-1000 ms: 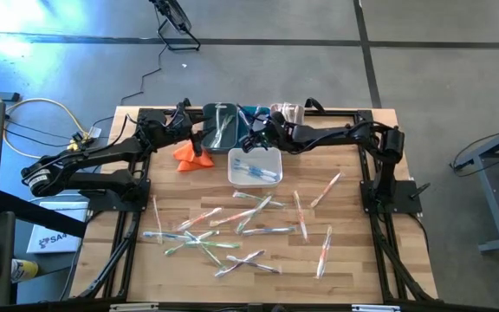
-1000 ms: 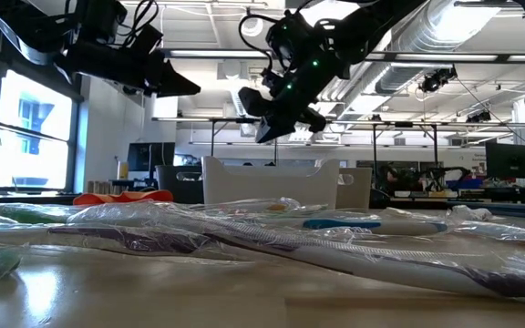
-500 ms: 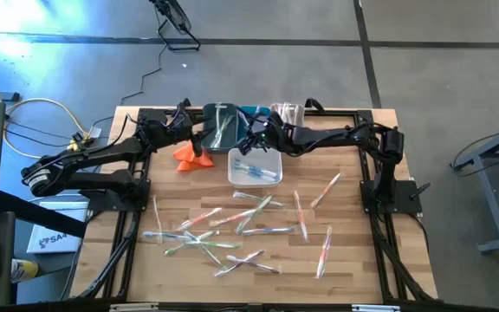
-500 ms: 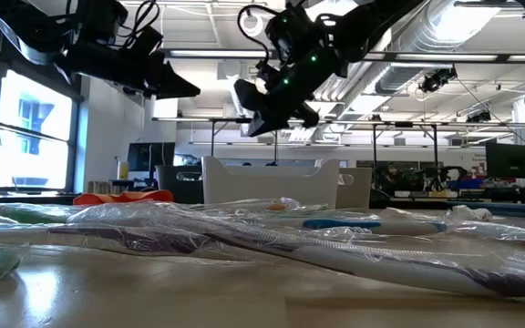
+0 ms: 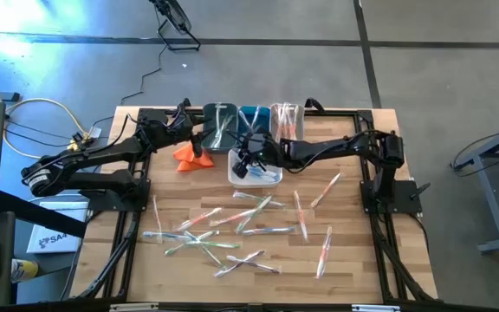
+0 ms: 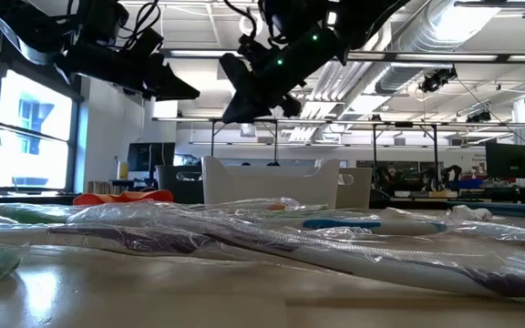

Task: Pick & Place Toothbrushes
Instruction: Put the toothbrush into the white bin

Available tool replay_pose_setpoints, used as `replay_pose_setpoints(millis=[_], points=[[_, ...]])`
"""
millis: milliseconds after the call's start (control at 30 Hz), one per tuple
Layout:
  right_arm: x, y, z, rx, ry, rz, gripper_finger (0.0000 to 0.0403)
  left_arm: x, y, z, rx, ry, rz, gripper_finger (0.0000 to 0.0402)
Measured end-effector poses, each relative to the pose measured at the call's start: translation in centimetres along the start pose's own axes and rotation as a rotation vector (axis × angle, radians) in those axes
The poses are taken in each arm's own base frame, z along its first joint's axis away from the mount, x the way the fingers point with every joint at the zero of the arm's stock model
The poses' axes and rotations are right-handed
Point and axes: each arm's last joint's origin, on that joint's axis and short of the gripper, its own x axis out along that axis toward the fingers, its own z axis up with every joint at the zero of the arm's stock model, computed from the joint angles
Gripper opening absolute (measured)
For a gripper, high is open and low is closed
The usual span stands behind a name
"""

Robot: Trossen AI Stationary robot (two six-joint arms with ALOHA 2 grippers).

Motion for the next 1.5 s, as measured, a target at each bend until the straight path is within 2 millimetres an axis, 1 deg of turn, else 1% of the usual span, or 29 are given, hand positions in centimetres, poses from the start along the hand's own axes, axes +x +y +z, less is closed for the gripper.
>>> replay_pose_setpoints(millis=[333, 500, 567, 733, 833, 900, 1000, 1167, 1333, 1500], points=[[0.0, 0.1, 0.0, 0.007, 0.010, 0.031, 0.0009, 0.0, 0.0, -0.2, -0.004, 0.022, -0.004, 0.0167], [-0.7, 0.4, 0.3, -0.001, 0.007, 0.044, 0.0009, 0.0, -0.1, -0.3, -0.005, 0.034, -0.002, 0.0167], [-1.4, 0.4, 0.6, -0.009, 0.028, 0.055, 0.0009, 0.0, -0.1, -0.4, 0.002, 0.040, -0.004, 0.0167], [-3.4, 0.3, 1.9, -0.032, 0.005, 0.071, 0.0009, 0.0, -0.1, -0.5, 0.002, 0.052, 0.002, 0.0167], [-4.5, 0.0, 1.9, -0.032, -0.010, 0.076, 0.0009, 0.0, -0.1, -0.5, 0.001, 0.052, 0.001, 0.0167], [-5.1, -0.1, 1.8, -0.013, -0.052, 0.089, 0.0009, 0.0, -0.1, -0.5, 0.000, 0.052, 0.001, 0.0167], [-6.0, -0.4, 1.1, 0.005, -0.104, 0.129, 0.0009, 0.0, -0.1, -0.5, 0.000, 0.052, 0.001, 0.0167], [-7.3, -1.1, -0.5, 0.022, -0.184, 0.164, 0.0009, 0.0, -0.1, -0.5, 0.000, 0.052, 0.000, 0.0167], [-8.5, -1.7, -1.5, -0.011, -0.203, 0.166, 0.0009, 0.0, -0.1, -0.5, 0.000, 0.052, 0.000, 0.0167], [-9.8, -1.7, -2.3, -0.037, -0.198, 0.197, 0.0009, 0.0, -0.1, -0.5, -0.001, 0.052, 0.000, 0.0167]])
